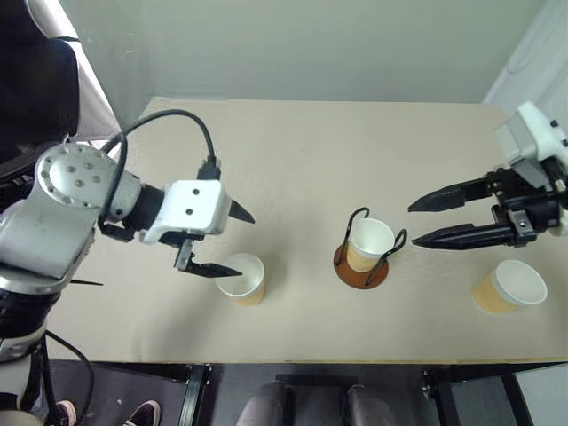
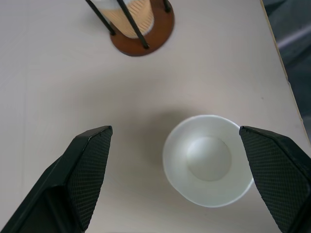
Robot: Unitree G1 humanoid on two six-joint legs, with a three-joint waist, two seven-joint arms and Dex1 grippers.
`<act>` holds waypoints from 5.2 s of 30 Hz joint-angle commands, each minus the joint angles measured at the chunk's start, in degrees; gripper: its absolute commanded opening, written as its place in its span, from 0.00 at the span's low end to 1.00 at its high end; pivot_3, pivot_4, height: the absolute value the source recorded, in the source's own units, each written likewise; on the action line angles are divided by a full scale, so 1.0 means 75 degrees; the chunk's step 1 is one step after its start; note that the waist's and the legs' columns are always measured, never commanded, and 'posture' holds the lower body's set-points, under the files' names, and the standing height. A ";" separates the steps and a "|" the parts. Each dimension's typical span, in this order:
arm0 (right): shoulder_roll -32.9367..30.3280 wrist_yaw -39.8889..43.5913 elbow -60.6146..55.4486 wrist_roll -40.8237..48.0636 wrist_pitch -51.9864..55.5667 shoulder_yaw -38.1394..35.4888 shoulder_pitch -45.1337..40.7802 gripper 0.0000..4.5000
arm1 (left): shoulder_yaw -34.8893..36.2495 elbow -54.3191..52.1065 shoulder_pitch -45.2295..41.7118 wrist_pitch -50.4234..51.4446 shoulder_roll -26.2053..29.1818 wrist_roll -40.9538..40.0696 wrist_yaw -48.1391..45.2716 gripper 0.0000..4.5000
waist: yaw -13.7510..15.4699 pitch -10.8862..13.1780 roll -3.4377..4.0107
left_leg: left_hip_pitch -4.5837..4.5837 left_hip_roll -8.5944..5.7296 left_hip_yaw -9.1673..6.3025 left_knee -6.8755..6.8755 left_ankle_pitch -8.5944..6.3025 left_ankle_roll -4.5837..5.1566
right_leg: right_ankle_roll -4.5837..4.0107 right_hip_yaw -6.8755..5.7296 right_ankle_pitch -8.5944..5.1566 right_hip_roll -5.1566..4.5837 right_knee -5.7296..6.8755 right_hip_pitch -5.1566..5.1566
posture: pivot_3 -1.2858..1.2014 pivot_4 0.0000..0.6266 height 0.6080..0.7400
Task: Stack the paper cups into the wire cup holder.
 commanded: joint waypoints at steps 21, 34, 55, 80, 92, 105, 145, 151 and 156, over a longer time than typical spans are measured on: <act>-0.0273 0.0304 0.0271 -0.0267 -0.0217 0.0166 -0.0401 0.50 | -0.0074 0.0744 0.1618 -0.2219 0.0163 0.1263 0.0182 1.00 | -0.0015 0.0000 0.0001 | 0.0002 0.0000 -0.0003 -0.0009 -0.0005 -0.0007 | -0.0015 -0.0001 -0.0008 0.0000 0.0011 -0.0010 | 0.52 0.24 1.00; -0.0316 0.0299 0.0338 -0.0299 -0.0269 0.0052 -0.0275 0.50 | 0.0026 0.1055 0.0415 -0.2065 0.0102 0.1315 0.0088 1.00 | -0.0013 -0.0001 0.0000 | 0.0001 0.0000 -0.0004 -0.0009 -0.0009 -0.0012 | -0.0020 -0.0003 -0.0011 0.0000 0.0017 -0.0013 | 0.52 0.24 1.00; -0.0473 0.0420 0.0501 -0.0342 -0.0347 0.0125 -0.0328 0.50 | 0.0031 -0.0309 0.0339 -0.1128 0.1274 -0.0184 -0.1076 1.00 | -0.0045 -0.0001 0.0000 | 0.0007 0.0002 -0.0002 -0.0032 -0.0008 -0.0012 | -0.0015 -0.0001 -0.0013 0.0000 0.0010 -0.0017 | 0.52 0.24 1.00; -0.0454 0.1010 -0.0472 0.0159 -0.0981 -0.0394 0.0927 0.50 | -0.0963 0.0152 0.0624 -0.2282 0.1077 0.0723 -0.1076 1.00 | -0.0051 -0.0001 0.0001 | 0.0008 0.0002 -0.0002 -0.0036 -0.0006 -0.0011 | -0.0026 -0.0003 -0.0020 -0.0001 0.0017 -0.0017 | 0.52 0.24 1.00; -0.0354 0.0805 -0.0494 0.0213 -0.0981 -0.0377 0.0941 0.50 | -0.1440 0.0378 0.0488 -0.2569 0.0565 0.1380 -0.1075 1.00 | -0.0048 -0.0002 0.0000 | 0.0007 0.0002 -0.0001 -0.0035 -0.0006 -0.0011 | -0.0026 -0.0003 -0.0020 -0.0001 0.0018 -0.0017 | 0.52 0.24 1.00; -0.0410 0.0632 -0.0457 0.0208 -0.1026 -0.0587 0.1255 0.51 | -0.2053 0.0699 -0.0007 -0.2742 0.0234 0.1640 -0.1076 0.17 | -0.0046 -0.0003 0.0001 | 0.0007 0.0002 -0.0002 -0.0033 -0.0006 -0.0011 | -0.0024 -0.0003 -0.0019 -0.0001 0.0020 -0.0017 | 0.52 0.24 1.00; 0.0175 -0.0275 -0.0084 -0.0945 -0.1796 -0.0830 0.2375 0.51 | -0.2401 0.4493 -0.5718 -0.1195 -0.1695 -0.1449 -0.1076 0.00 | 0.0006 -0.0003 -0.0002 | -0.0001 0.0003 -0.0005 -0.0025 -0.0004 -0.0003 | 0.0000 -0.0010 -0.0010 -0.0008 0.0003 -0.0002 | 0.52 0.24 1.00; 0.0284 -0.0738 -0.0510 -0.0837 -0.1603 -0.1353 0.2987 0.51 | -0.3457 0.5679 -0.6153 -0.2142 -0.2386 -0.1368 -0.1076 0.00 | 0.0023 0.0000 -0.0005 | -0.0005 0.0002 0.0008 -0.0021 -0.0007 0.0002 | 0.0016 -0.0008 -0.0009 -0.0014 0.0004 -0.0002 | 0.52 0.24 1.00; 0.0381 -0.1084 -0.0865 -0.0715 -0.1467 -0.1781 0.3464 0.51 | -0.4044 0.6834 -0.6648 -0.2947 -0.3294 -0.1071 -0.1076 0.00 | 0.0066 0.0000 -0.0006 | -0.0018 0.0001 0.0022 -0.0011 -0.0014 0.0014 | 0.0034 -0.0009 -0.0012 -0.0024 0.0002 -0.0003 | 0.52 0.24 1.00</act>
